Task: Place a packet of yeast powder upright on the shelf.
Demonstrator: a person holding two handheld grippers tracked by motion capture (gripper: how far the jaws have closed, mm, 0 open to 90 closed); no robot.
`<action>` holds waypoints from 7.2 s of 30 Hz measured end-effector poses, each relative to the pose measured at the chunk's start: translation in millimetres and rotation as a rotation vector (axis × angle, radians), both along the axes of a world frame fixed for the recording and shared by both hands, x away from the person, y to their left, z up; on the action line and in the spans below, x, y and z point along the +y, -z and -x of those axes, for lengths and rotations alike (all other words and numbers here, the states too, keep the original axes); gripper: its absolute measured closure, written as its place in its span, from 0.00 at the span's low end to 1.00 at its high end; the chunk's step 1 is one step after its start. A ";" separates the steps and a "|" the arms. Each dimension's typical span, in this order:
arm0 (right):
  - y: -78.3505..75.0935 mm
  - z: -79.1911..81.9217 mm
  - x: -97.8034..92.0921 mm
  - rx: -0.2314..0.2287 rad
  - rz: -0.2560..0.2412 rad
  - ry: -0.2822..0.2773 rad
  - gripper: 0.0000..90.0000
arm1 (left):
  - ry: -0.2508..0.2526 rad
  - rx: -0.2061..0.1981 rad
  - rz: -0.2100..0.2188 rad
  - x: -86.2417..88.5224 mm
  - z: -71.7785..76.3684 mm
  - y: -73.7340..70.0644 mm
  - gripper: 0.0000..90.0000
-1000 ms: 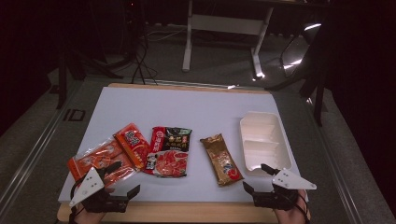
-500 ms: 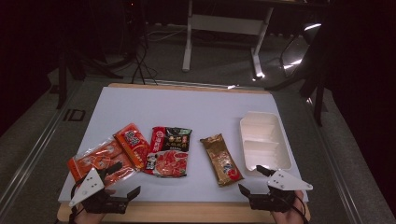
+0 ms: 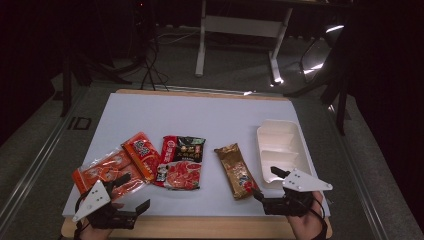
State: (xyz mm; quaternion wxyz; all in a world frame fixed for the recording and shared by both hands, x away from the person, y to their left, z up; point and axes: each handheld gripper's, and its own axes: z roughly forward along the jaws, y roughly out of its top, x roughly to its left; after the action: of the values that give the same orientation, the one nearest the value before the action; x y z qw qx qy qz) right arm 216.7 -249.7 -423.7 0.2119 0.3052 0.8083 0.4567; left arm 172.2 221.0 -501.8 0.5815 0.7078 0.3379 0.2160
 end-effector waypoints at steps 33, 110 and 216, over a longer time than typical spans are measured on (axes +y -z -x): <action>-24.3 -77.1 42.5 0.028 0.026 0.090 0.13 | 0.009 0.016 -0.007 -1.0 -1.2 1.4 0.01; 96.4 -199.3 101.5 0.501 0.325 0.232 0.81 | 0.029 0.037 -0.014 -3.2 -1.9 2.4 0.01; -107.9 -221.8 -69.0 0.111 -0.244 0.330 0.97 | -0.074 0.068 -0.023 9.2 11.2 8.0 0.01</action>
State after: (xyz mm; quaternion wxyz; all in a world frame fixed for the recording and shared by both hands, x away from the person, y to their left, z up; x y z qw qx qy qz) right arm 438.6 -318.7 -315.8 0.2005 0.4815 0.6965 0.4928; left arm 161.0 230.2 -509.8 0.5531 0.7083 0.3811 0.2171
